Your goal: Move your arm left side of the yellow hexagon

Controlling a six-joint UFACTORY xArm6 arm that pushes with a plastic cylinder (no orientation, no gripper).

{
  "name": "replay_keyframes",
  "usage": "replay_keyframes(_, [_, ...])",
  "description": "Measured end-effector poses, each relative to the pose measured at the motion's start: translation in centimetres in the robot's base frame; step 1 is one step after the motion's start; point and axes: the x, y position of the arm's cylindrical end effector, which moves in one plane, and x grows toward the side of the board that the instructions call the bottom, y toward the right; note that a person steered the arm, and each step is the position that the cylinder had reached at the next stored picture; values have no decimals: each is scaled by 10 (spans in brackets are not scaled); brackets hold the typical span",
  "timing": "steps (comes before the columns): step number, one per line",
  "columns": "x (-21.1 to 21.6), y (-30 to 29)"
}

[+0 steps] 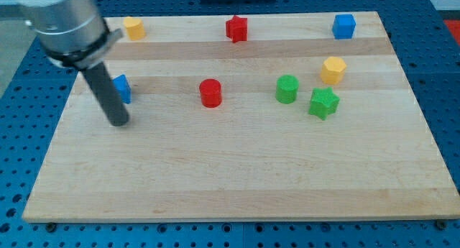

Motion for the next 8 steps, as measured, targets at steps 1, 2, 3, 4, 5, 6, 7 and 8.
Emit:
replay_keyframes(1, [-8,33])
replay_keyframes(2, [-25,55])
replay_keyframes(3, [-57,67])
replay_keyframes(4, [-89,82])
replay_keyframes(5, [-107,122])
replay_keyframes(6, [-116,168])
replay_keyframes(7, [-118,216])
replay_keyframes(8, [-119,259])
